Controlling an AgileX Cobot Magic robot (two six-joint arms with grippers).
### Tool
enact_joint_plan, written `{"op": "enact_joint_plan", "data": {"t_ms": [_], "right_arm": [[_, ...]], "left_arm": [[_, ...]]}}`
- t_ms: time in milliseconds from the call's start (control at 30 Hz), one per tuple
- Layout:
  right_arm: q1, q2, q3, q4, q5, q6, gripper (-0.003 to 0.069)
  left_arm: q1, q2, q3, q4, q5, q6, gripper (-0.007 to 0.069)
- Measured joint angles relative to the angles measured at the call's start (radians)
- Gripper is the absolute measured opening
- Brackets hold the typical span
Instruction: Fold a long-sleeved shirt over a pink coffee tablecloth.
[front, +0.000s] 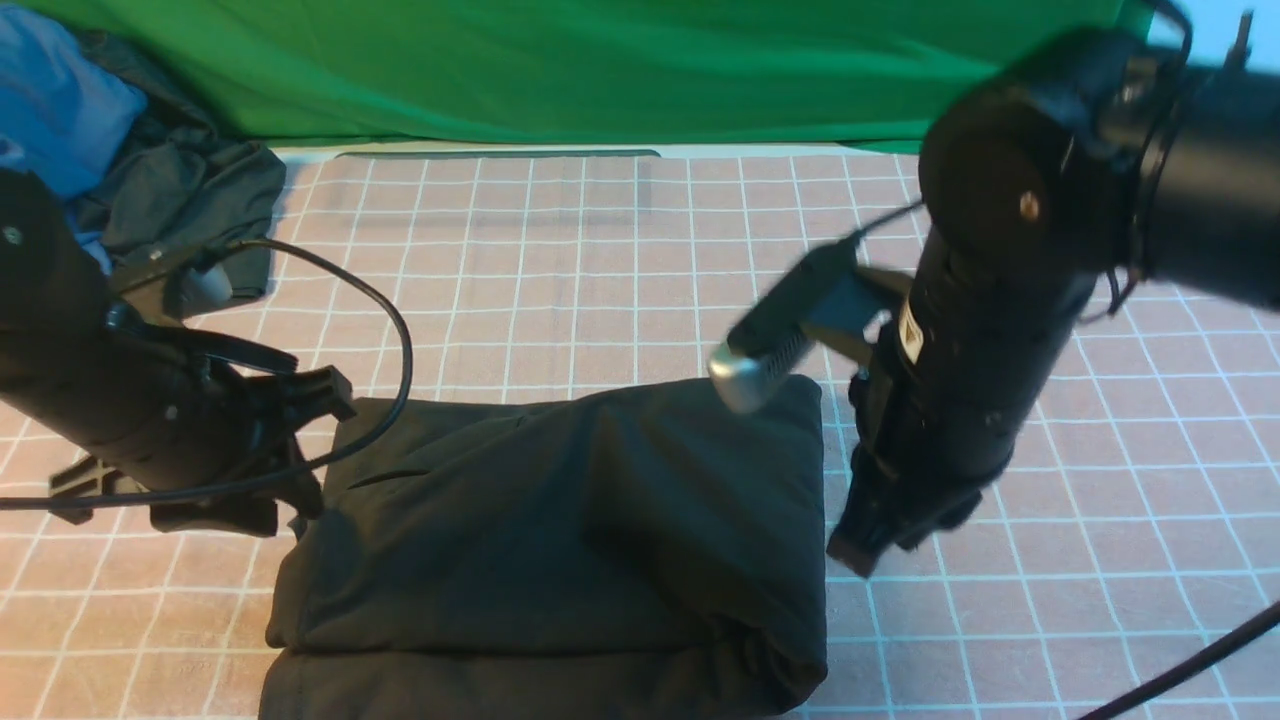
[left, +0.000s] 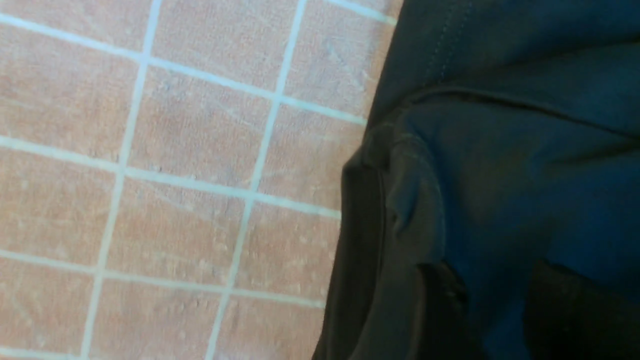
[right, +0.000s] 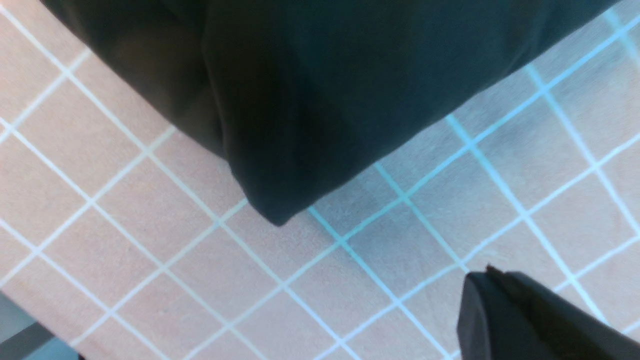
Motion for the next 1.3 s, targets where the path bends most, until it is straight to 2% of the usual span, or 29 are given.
{"op": "enact_joint_plan", "data": {"t_ms": [100, 200, 333, 400, 500, 533, 633, 667, 900, 1167, 1300], "right_arm": [[0.000, -0.001, 0.021, 0.000, -0.045, 0.000, 0.0036], [0.000, -0.002, 0.021, 0.000, -0.073, 0.000, 0.0036], [0.000, -0.002, 0.021, 0.001, -0.085, 0.000, 0.0036], [0.000, -0.002, 0.021, 0.009, -0.086, 0.000, 0.0036], [0.000, -0.002, 0.021, 0.039, -0.090, -0.010, 0.0036], [0.000, -0.002, 0.021, 0.062, -0.105, -0.041, 0.0036], [0.000, -0.002, 0.021, 0.108, -0.138, -0.090, 0.0036], [0.000, -0.002, 0.021, 0.121, -0.145, -0.102, 0.0036], [0.000, -0.003, 0.021, 0.147, -0.152, -0.114, 0.0038], [0.000, -0.003, 0.021, 0.162, -0.153, -0.130, 0.0046], [0.000, -0.003, 0.021, 0.176, -0.155, -0.131, 0.0050]], "left_arm": [[0.000, 0.035, 0.000, 0.000, -0.056, 0.019, 0.0430], [0.000, 0.072, 0.000, -0.001, -0.081, 0.026, 0.0496], [0.000, 0.124, 0.000, -0.026, -0.090, 0.056, 0.0493], [0.000, 0.142, 0.000, -0.051, -0.091, 0.092, 0.0456], [0.000, 0.159, 0.000, -0.093, -0.091, 0.139, 0.0353], [0.000, 0.161, 0.000, -0.116, -0.093, 0.172, 0.0241], [0.000, 0.164, 0.000, -0.122, -0.093, 0.208, 0.0075], [0.000, 0.166, 0.000, -0.113, -0.093, 0.211, 0.0054], [0.000, 0.110, -0.003, 0.026, -0.073, 0.139, 0.0032], [0.000, 0.013, -0.004, 0.061, -0.090, 0.105, 0.0032], [0.000, 0.011, -0.004, 0.147, -0.092, 0.015, 0.0032]]}}
